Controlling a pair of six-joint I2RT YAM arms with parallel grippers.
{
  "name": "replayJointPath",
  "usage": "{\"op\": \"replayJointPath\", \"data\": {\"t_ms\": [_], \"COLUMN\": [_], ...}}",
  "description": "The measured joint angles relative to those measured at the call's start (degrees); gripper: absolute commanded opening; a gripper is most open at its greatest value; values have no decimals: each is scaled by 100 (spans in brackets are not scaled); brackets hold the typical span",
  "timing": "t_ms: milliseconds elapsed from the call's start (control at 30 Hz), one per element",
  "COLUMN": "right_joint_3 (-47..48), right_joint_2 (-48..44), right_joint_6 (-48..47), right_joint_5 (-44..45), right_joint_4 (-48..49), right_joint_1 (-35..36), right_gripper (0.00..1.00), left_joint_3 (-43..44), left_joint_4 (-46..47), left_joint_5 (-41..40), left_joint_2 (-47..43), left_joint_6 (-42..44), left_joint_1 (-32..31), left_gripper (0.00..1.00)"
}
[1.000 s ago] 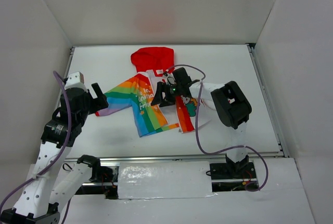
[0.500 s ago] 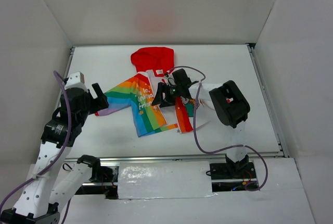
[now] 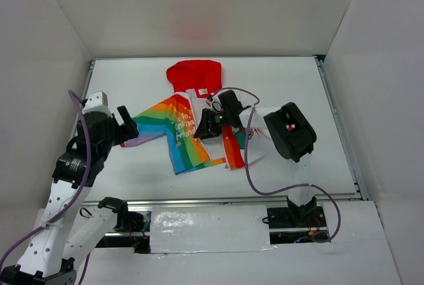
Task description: Zip up the jacket
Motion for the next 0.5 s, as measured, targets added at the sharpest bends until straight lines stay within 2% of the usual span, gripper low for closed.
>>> {"op": "replayJointPath", "data": {"t_ms": [67, 133, 167, 200, 400, 500], "right_joint_3": [0, 0, 0, 0, -79, -369], "right_joint_2": [17, 81, 114, 153, 190, 74], "right_joint_6": [39, 74, 90, 103, 229, 431], "right_joint_5": [-26, -42, -37, -33, 57, 31], "right_joint_4": [55, 114, 116, 116, 162, 481], "right_joint_1": [24, 46, 52, 59, 66, 66], "right_gripper": [33, 22, 8, 0, 0, 0], "left_joint_3": [0, 0, 0, 0, -2, -2], "left_joint_4": [0, 0, 0, 0, 4, 20], "left_joint_5": [0, 0, 0, 2, 39, 184], "left_joint_2": [0, 0, 0, 0, 0, 0], "left_joint_6": [2, 2, 0, 2, 4, 42], "left_joint_1": [0, 0, 0, 0, 0, 0], "left_gripper": [99, 99, 99, 99, 99, 99]}}
